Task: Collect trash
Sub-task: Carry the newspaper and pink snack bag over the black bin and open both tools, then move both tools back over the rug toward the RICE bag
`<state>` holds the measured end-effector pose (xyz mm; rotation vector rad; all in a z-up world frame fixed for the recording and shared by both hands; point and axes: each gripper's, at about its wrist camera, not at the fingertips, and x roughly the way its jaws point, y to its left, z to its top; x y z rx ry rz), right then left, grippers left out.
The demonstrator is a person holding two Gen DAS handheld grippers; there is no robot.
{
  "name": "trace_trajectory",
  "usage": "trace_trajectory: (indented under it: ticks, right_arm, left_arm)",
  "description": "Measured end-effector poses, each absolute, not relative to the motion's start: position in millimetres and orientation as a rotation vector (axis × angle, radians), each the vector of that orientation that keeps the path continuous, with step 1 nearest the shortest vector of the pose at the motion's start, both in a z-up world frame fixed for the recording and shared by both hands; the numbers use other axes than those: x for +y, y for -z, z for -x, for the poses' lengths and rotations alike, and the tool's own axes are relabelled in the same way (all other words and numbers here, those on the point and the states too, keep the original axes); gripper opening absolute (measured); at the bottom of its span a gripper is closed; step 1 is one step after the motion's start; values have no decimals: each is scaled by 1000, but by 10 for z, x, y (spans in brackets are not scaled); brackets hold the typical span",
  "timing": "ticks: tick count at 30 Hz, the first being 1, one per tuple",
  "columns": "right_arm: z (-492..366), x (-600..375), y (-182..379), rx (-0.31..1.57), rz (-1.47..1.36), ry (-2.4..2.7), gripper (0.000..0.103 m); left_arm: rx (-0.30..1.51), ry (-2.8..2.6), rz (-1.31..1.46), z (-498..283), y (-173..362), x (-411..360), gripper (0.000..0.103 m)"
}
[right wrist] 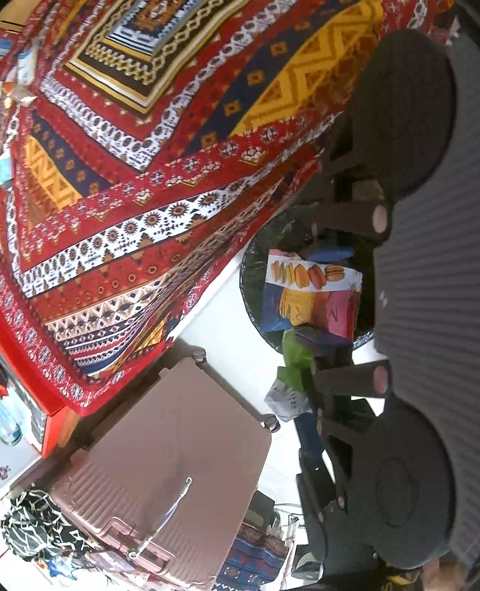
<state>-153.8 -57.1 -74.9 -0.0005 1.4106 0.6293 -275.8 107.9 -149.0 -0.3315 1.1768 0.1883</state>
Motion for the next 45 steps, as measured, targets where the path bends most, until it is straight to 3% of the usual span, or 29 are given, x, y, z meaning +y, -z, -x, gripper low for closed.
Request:
trace_trajectory:
  ticks: [13,15,17,33,45]
  right_arm:
    - [1514,-543,975,1448,-26,-597,49]
    - [1521,-543,995,1448,-33,-593,50]
    - [1526,-536,1014,1450,-41,-587,60]
    - [1560,-576,999,1451,-85,-544,68]
    - [1504,-796,495,1323,-123,-518,72]
  left_arm:
    - [1243,-149,322,2686,1784,1109,33]
    - [1246,-144,314,2672,1794,1119,39]
    - [1248,-139,306,2662,1800,1134,44]
    - [1216,-146,264,2716,1669,1198,70]
    - [1091,-156,227,2630,1100,1179,76]
